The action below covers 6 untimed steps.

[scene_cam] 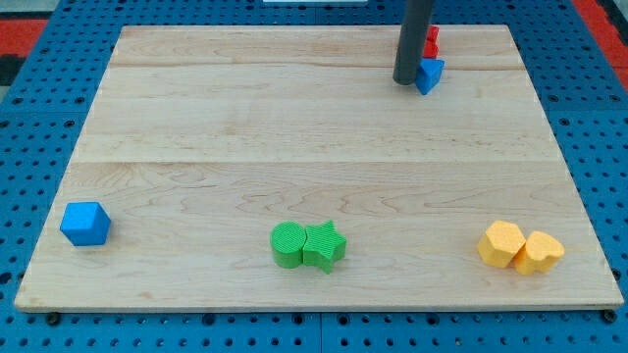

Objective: Push the blue cube to the center

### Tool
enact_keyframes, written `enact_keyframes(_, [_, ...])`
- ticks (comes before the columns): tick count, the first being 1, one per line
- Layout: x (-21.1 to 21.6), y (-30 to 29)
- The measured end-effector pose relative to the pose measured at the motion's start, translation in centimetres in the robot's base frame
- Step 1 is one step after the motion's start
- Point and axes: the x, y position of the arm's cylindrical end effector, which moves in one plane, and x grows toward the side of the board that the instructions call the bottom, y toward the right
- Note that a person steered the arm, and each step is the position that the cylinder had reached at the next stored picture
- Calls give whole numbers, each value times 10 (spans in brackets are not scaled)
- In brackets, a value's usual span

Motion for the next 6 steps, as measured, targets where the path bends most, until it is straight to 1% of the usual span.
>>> enact_keyframes(1, [27, -47])
enact_keyframes(2, [70, -88])
enact_keyframes(4, [164, -192])
enact_keyframes(6, [271, -273])
